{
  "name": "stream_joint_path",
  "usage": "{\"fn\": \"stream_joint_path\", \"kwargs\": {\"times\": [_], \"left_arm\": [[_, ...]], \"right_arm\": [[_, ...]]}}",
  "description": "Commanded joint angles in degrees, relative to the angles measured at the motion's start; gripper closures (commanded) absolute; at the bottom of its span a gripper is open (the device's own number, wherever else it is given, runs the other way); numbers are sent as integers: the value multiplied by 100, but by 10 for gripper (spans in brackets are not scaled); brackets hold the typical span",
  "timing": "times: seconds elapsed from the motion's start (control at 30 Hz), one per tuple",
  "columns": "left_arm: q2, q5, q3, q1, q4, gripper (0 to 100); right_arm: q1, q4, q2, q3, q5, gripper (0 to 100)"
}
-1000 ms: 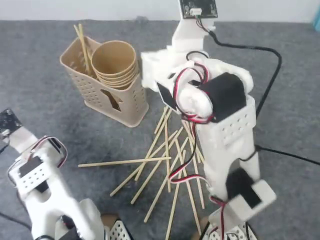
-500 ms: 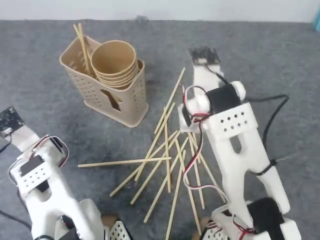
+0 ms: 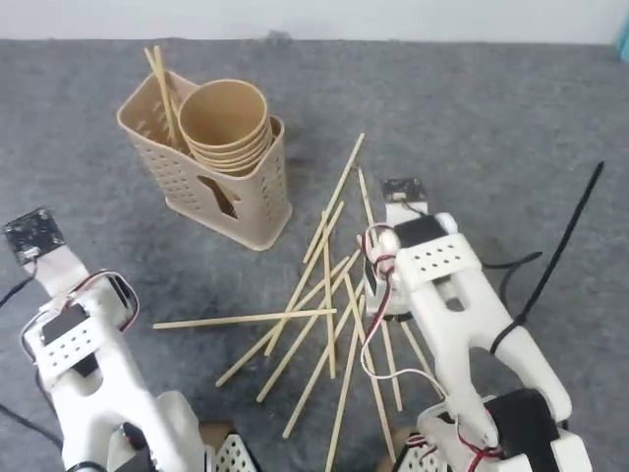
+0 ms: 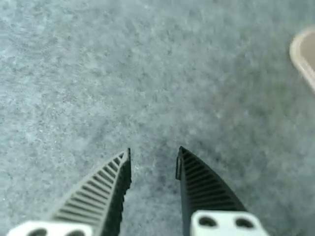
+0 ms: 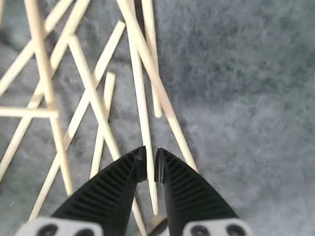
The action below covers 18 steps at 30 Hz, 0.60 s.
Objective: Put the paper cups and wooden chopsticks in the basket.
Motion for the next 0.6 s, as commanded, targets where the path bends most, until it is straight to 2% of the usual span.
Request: {"fn": "stream_joint_path", "kwargs": {"times": [0.0, 0.07, 0.23, 0.57], "left_arm": [[-97, -167, -145, 97, 123, 857], [-97, -158, -145, 97, 114, 856], [-70, -158, -163, 229, 97, 855], [-62, -167, -171, -9, 114, 855]], "right_arm": [[145, -462, -286, 290, 97, 954], [277, -743, -286, 545, 167, 954], [725, -1341, -286, 905, 1029, 954], [725, -1332, -286, 932, 1029, 954]]}}
